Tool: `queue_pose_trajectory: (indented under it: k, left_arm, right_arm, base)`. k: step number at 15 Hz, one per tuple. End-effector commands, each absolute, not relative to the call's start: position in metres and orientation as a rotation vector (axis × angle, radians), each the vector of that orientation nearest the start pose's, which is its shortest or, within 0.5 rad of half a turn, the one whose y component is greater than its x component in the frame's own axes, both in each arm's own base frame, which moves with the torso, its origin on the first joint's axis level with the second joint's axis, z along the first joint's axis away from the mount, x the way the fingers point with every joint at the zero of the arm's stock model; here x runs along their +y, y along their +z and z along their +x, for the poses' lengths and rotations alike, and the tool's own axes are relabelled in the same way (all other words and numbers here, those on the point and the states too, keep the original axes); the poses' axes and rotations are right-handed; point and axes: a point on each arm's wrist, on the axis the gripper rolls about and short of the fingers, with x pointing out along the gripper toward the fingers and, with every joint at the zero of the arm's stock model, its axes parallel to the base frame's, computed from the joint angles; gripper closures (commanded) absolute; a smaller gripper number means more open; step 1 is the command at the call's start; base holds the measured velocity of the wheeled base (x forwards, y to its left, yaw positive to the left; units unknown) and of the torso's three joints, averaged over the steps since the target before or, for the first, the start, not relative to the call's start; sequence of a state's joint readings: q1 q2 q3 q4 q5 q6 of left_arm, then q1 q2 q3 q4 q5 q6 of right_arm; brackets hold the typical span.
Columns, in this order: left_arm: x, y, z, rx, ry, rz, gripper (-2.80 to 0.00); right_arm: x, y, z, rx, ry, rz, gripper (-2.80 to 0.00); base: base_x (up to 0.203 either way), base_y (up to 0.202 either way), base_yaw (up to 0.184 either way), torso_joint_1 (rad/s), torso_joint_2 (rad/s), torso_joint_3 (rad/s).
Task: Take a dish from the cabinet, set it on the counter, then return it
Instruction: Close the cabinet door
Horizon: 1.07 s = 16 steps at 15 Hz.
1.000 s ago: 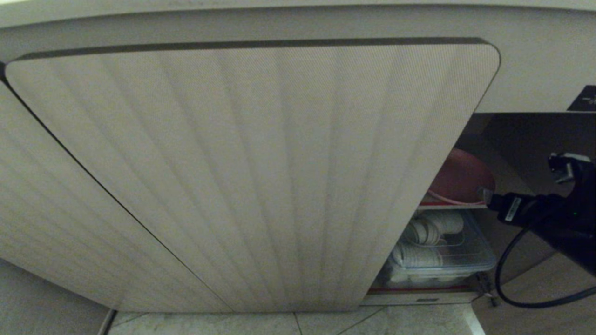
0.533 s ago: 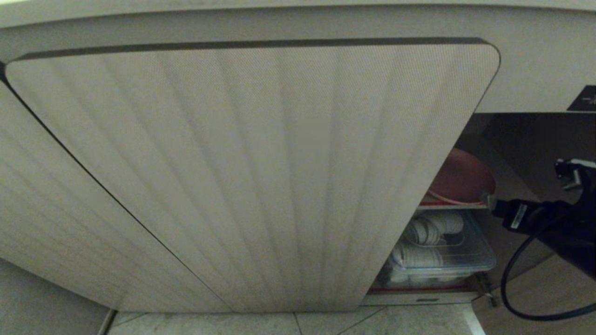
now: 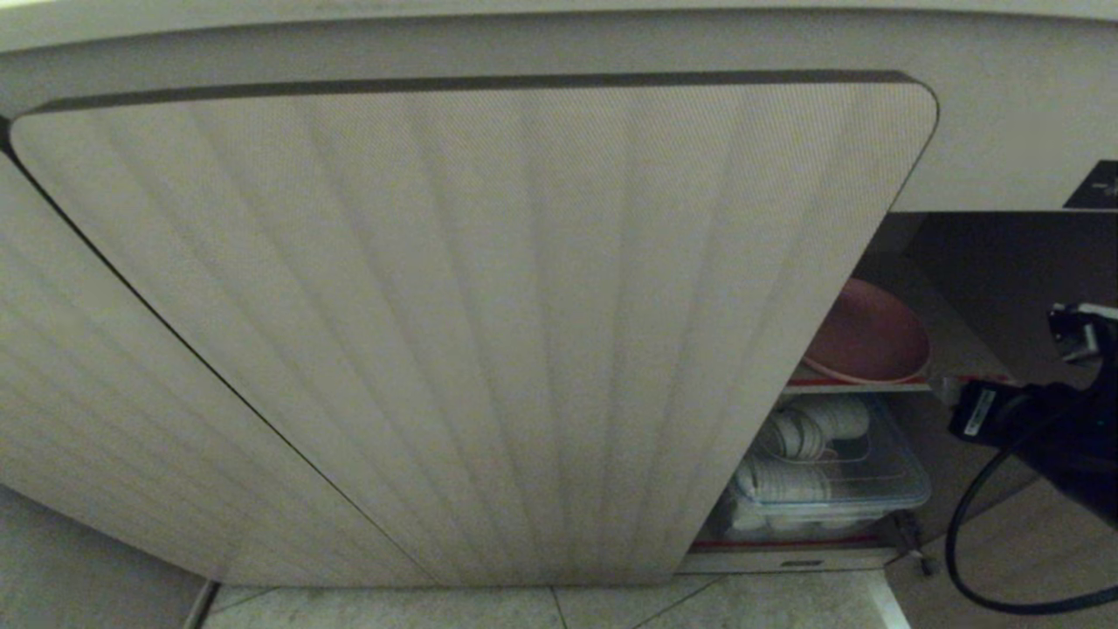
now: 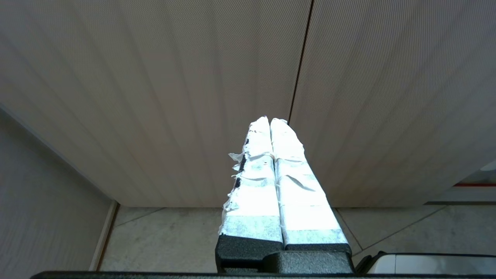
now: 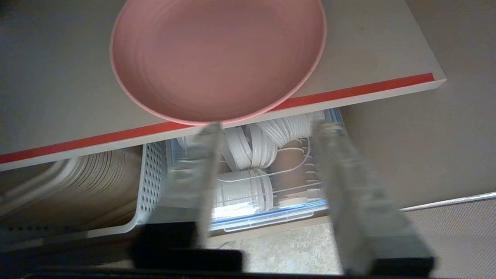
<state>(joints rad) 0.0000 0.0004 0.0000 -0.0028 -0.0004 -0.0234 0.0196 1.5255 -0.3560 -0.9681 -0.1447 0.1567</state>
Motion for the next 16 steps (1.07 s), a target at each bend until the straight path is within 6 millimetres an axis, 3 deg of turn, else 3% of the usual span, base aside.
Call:
queue_pose_trajectory:
  k: [1,16]
  left_arm:
    - [0.000,0.076,-0.023,-0.003,0.000,-0.025,0.00]
    - [0.000,0.076,-0.023,-0.004,0.000,-0.024,0.00]
  right_arm:
    - [0.001,0.150,0.223,0.183,-0.140,0.141,0.00]
    - [0.003,0.139,0.192,0.268,-0.135,0.144,0.00]
  base:
    - [0.000,0.000,0.000,0.000,0.00,0.000]
    - [0.000,0.000,0.000,0.000,0.00,0.000]
